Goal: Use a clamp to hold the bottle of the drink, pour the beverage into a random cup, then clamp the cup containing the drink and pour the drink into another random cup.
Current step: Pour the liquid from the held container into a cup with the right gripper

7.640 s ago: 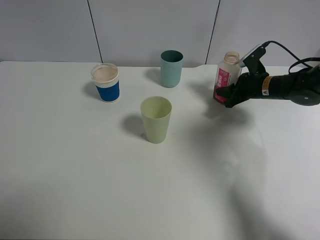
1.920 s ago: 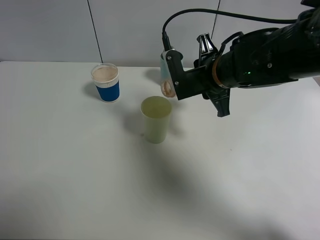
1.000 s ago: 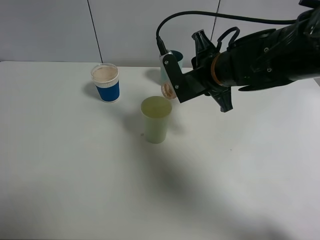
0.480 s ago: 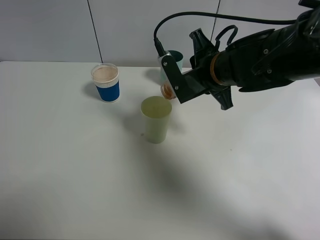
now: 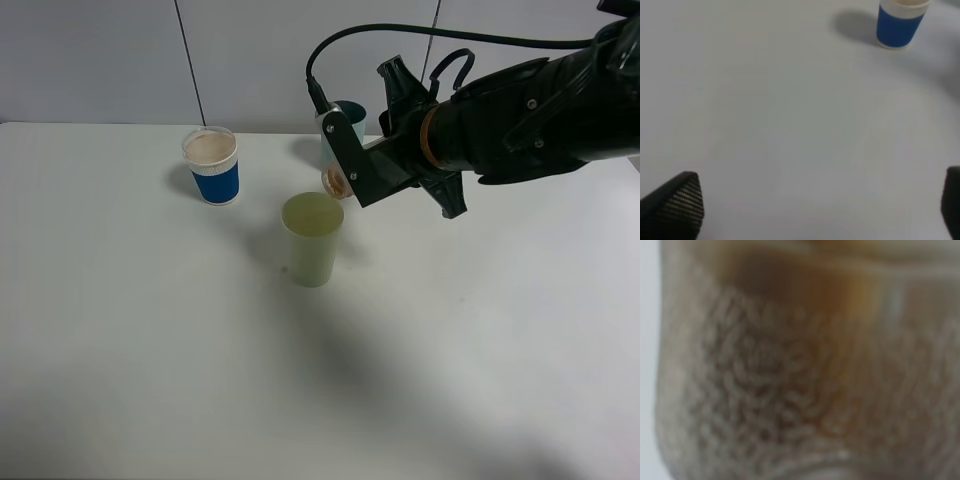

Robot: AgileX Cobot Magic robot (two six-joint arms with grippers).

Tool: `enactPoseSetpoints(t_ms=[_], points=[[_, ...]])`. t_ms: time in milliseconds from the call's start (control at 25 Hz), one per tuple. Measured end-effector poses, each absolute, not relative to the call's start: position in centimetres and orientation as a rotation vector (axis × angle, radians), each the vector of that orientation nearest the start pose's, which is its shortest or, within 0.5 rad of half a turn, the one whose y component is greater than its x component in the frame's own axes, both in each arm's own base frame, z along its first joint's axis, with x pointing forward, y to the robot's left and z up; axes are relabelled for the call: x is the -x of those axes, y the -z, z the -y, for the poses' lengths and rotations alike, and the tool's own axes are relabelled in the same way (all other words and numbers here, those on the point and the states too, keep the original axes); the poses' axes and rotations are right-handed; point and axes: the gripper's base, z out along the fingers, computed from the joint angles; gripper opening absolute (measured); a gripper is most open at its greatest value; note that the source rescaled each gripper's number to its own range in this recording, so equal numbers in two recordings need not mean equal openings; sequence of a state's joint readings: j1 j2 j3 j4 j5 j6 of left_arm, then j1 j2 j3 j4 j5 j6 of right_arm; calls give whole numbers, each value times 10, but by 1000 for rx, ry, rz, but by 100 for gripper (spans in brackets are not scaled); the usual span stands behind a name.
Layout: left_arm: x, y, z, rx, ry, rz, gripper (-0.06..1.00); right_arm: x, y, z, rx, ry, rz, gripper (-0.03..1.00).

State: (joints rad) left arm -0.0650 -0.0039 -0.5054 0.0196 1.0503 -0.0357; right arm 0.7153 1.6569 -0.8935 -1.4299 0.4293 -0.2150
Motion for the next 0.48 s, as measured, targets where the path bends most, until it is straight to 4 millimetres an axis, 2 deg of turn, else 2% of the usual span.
enactPoseSetpoints(t_ms=[480], points=[[6, -280, -2, -29, 40, -2025, 100, -276, -206, -190, 2139, 943, -1135, 0]])
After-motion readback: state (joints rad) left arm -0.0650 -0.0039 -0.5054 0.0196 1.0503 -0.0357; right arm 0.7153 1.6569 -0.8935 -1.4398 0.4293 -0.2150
